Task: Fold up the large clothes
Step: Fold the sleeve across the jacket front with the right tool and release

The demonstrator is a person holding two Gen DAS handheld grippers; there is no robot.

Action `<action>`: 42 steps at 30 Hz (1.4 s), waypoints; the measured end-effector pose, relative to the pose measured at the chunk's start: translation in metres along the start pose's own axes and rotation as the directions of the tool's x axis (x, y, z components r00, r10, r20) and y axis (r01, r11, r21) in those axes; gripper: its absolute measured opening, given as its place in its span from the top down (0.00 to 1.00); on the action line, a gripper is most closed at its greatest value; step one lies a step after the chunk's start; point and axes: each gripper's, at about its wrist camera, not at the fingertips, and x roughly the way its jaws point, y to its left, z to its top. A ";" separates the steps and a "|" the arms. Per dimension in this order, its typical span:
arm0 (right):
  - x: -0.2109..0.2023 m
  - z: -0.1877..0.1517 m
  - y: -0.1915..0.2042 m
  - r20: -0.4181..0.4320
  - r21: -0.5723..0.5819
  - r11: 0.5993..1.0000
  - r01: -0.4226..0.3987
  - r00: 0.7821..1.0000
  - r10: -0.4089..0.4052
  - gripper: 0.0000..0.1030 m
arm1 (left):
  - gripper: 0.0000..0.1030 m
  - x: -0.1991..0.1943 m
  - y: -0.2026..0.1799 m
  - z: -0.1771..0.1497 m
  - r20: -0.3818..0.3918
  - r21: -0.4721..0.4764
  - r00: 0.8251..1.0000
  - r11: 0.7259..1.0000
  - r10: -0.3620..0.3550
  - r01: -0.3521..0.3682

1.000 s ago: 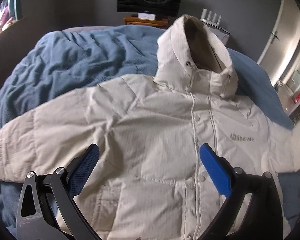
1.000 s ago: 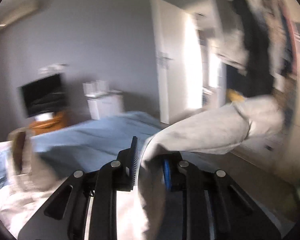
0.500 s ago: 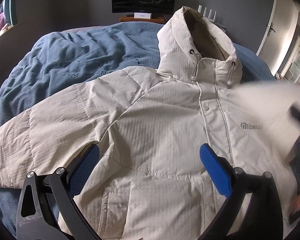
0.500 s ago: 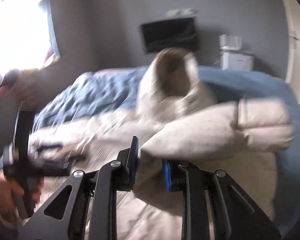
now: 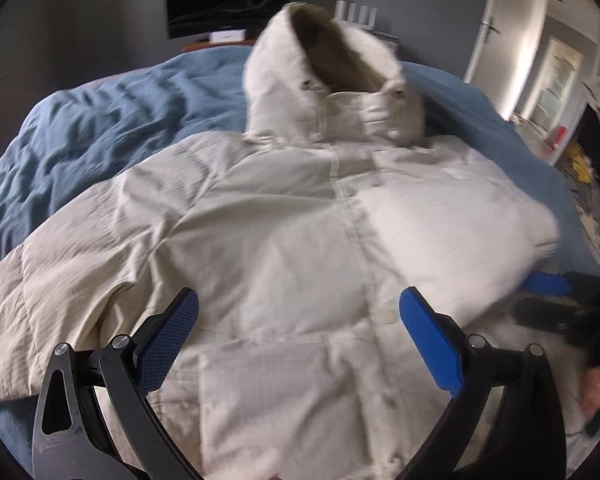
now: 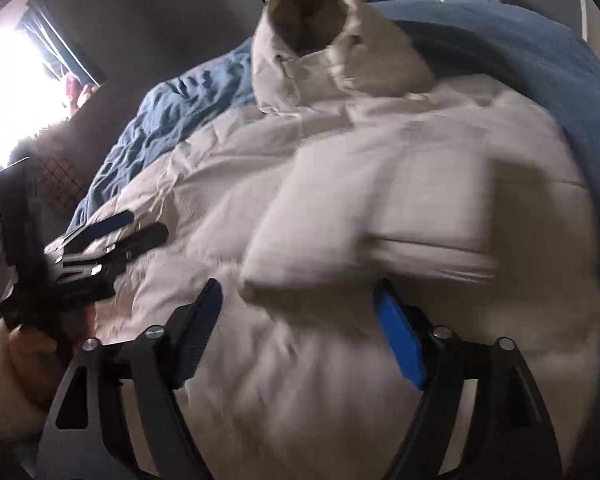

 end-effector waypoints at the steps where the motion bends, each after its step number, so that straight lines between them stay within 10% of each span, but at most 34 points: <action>1: -0.010 0.001 -0.007 0.014 -0.012 0.999 0.035 0.999 -0.035 0.21 | 0.06 -0.001 -0.006 0.001 0.006 0.018 1.000 1.000 -0.007 0.007; 8: -0.072 0.003 -0.090 0.180 0.242 0.924 0.296 0.922 -0.343 0.07 | 0.06 0.014 -0.092 0.006 -0.065 0.195 0.982 0.963 -0.177 0.186; 12: -0.075 -0.005 -0.128 0.111 0.379 0.872 0.309 0.921 -0.374 0.07 | 0.08 0.033 -0.151 0.000 -0.010 0.401 0.997 0.913 -0.080 0.077; 15: -0.080 -0.010 -0.142 0.137 0.409 0.855 0.318 0.905 -0.402 0.07 | 0.46 0.055 -0.174 0.002 -0.006 0.469 1.000 0.883 -0.029 0.029; 19: -0.084 -0.011 -0.144 0.163 0.387 0.853 0.351 0.884 -0.438 0.07 | 0.81 0.044 -0.157 0.004 0.012 0.441 0.998 0.896 -0.068 0.056; 27: -0.067 -0.006 -0.107 0.214 0.227 0.908 0.353 0.891 -0.400 0.07 | 0.83 -0.030 -0.030 0.026 0.059 0.096 0.992 0.990 -0.109 0.103; 31: -0.060 -0.004 -0.077 0.256 0.099 0.919 0.381 0.883 -0.393 0.07 | 0.83 -0.051 0.030 0.016 0.060 -0.071 0.989 0.988 -0.134 0.138; 40: -0.022 -0.011 -0.056 0.202 -0.041 0.944 0.327 0.928 -0.312 0.07 | 0.81 0.002 0.056 -0.025 -0.110 -0.126 0.989 0.988 -0.102 0.088; 42: -0.017 -0.012 -0.060 0.178 -0.029 0.943 0.332 0.930 -0.322 0.07 | 0.67 0.004 0.059 -0.028 -0.132 -0.160 0.985 0.983 -0.110 0.088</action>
